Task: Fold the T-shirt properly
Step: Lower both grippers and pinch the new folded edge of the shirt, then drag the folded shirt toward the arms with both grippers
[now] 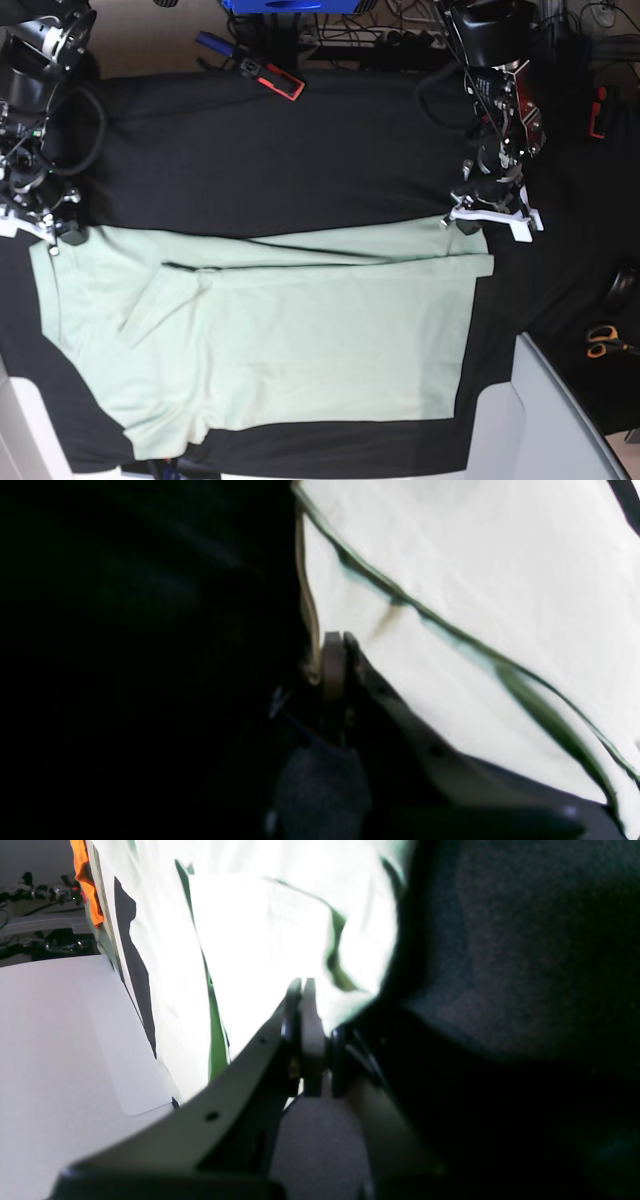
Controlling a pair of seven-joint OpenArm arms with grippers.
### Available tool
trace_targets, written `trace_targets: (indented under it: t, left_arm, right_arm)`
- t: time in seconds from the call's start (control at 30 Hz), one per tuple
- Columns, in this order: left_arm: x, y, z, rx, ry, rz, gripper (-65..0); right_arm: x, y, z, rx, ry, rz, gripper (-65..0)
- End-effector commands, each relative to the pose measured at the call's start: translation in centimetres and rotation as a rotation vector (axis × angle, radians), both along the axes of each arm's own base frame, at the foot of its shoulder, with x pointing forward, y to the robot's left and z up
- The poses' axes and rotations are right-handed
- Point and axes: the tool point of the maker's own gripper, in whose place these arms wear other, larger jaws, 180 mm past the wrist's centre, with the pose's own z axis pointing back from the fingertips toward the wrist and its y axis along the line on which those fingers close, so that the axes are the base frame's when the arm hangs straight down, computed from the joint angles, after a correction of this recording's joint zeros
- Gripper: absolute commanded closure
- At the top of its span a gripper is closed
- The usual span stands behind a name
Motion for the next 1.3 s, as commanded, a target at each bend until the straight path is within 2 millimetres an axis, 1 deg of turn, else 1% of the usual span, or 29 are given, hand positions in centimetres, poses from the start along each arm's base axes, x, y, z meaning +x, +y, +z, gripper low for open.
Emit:
trace_targets:
  t: [0.0,0.1,0.2,0.27,0.33,0.43,0.53,0.6,0.67,0.73,0.8,0.87,0.93,1.0,1.07,1.1,1.13,1.17,1.27]
  left_arm:
    - [-1.1,-0.3,-1.0,-0.003,0.067,-0.02,0.0]
    - [-1.2,0.2,-0.9,0.013,0.071,-0.032,0.0]
    - [-2.2,0.5,-1.3,0.021,0.09,-0.033,0.0]
    - [-2.8,0.8,-1.5,0.027,0.1,-0.032,0.0]
    - [-3.6,1.8,-1.6,0.046,0.116,-0.032,0.0]
    - [-4.5,2.3,-1.8,0.06,0.129,-0.038,0.0]
    - [-5.0,2.9,-0.9,0.089,0.116,-0.045,0.0]
    - [-5.2,2.9,-0.7,0.091,0.125,-0.057,0.0]
    - [-5.3,3.5,0.0,0.103,0.14,-0.076,0.0]
    - [-5.5,3.6,0.4,0.105,0.154,-0.094,0.0]
    - [-5.1,3.7,1.2,0.117,0.147,-0.109,0.0]
    - [-5.4,3.7,1.3,0.123,0.152,-0.116,0.0]
    - [-5.3,3.8,1.5,0.128,0.147,-0.117,0.0]
    - [-5.5,4.4,1.5,0.142,0.158,-0.123,0.0]
    - [-5.6,4.1,1.3,0.154,0.17,-0.159,0.0]
    - [-5.7,4.2,1.4,0.173,0.176,-0.186,0.0]
    - [-5.5,3.7,1.4,0.185,0.181,-0.222,0.0]
    - [-5.4,3.5,1.4,0.194,0.184,-0.246,0.0]
    - [-5.5,3.5,1.3,0.207,0.194,-0.273,0.0]
  right_arm:
    - [1.4,-1.7,1.9,-0.035,-0.054,-0.006,0.0]
    - [1.4,-2.3,2.1,-0.047,-0.055,-0.007,0.0]
    - [1.4,-2.5,2.3,-0.054,-0.059,-0.005,0.0]
    - [1.4,-3.3,2.6,-0.068,-0.058,-0.006,0.0]
    - [1.2,-3.5,2.6,-0.072,-0.054,-0.005,0.0]
    - [1.2,-3.0,2.6,-0.063,-0.054,0.024,0.0]
    - [1.4,-2.7,2.9,-0.068,-0.078,0.048,0.0]
    - [1.3,-2.6,2.8,-0.064,-0.076,0.047,0.0]
    - [0.7,-2.5,2.4,-0.062,-0.062,0.047,0.0]
    - [-0.1,-2.5,1.9,-0.062,-0.047,0.047,0.0]
    - [-0.1,-2.5,1.8,-0.062,-0.046,0.047,0.0]
    - [-1.0,-2.5,1.3,-0.062,-0.03,0.049,0.0]
    - [-1.4,-2.6,1.1,-0.064,-0.024,0.051,0.0]
    - [-1.6,-2.6,1.0,-0.066,-0.019,0.052,0.0]
    - [-2.4,-2.7,0.6,-0.068,-0.004,0.053,0.0]
    - [-2.5,-2.8,0.8,-0.077,-0.009,0.056,0.0]
    - [-2.5,-2.9,1.0,-0.086,-0.014,0.059,0.0]
    - [-3.0,-2.9,1.0,-0.095,-0.01,0.063,0.0]
    - [-3.6,-3.0,1.3,-0.111,-0.012,0.079,0.0]
